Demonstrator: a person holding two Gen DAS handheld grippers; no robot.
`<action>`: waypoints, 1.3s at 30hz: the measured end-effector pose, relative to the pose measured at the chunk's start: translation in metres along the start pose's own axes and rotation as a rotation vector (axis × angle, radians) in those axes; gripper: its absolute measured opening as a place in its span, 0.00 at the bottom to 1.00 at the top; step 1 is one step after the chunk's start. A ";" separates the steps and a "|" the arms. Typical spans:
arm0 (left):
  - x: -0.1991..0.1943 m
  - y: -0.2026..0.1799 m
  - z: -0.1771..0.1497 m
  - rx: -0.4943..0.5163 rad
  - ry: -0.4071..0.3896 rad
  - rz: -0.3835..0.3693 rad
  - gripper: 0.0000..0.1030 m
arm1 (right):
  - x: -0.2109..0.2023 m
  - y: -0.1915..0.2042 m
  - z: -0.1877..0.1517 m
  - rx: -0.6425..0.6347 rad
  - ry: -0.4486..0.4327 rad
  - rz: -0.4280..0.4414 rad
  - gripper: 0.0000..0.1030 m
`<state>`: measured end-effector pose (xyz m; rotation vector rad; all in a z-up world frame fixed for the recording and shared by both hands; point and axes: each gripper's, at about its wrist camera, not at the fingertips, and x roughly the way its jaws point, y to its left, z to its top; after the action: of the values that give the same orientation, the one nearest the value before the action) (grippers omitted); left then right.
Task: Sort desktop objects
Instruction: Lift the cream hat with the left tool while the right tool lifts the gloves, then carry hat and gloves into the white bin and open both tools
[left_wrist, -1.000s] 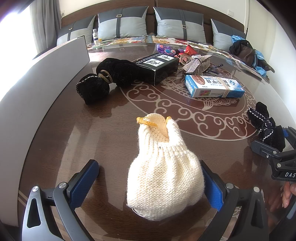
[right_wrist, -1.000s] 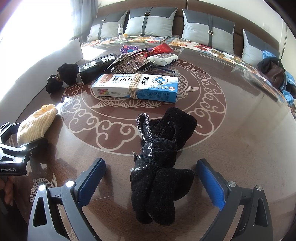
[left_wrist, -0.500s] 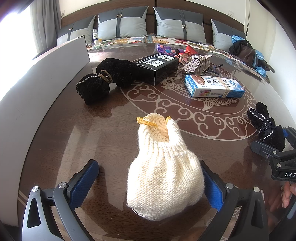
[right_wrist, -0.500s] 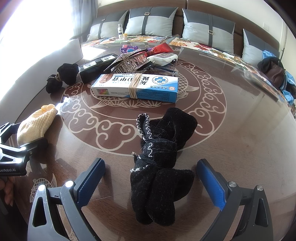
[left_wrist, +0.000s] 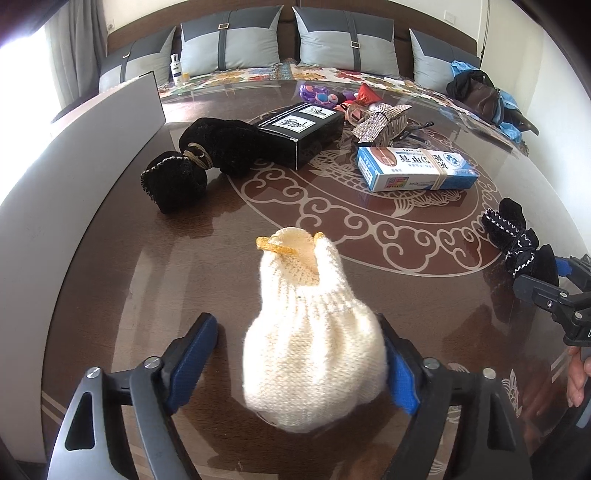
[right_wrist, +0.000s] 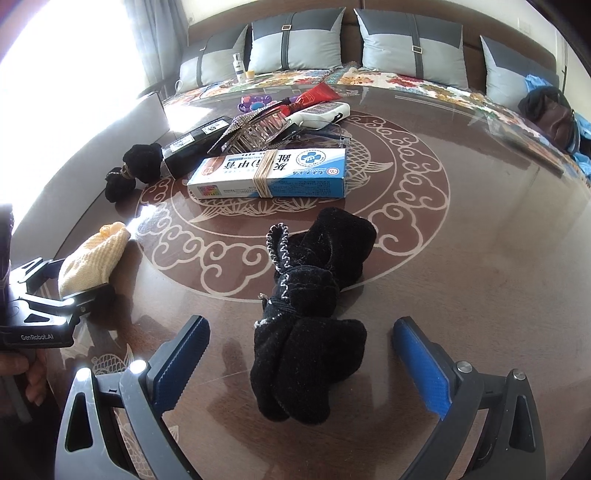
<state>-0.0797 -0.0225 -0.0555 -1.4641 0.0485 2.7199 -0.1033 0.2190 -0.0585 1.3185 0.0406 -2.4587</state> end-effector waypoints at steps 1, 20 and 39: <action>-0.002 -0.002 0.000 0.013 -0.010 -0.013 0.58 | -0.003 -0.002 -0.002 0.020 0.005 0.009 0.95; -0.152 0.125 0.020 -0.229 -0.256 -0.155 0.47 | -0.080 0.132 0.049 -0.195 -0.128 0.017 0.31; -0.108 0.371 -0.022 -0.503 0.051 0.192 0.75 | 0.023 0.480 0.122 -0.510 0.016 0.298 0.59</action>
<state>-0.0252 -0.3970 0.0235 -1.7183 -0.5615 2.9922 -0.0612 -0.2611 0.0580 1.0323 0.4147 -2.0054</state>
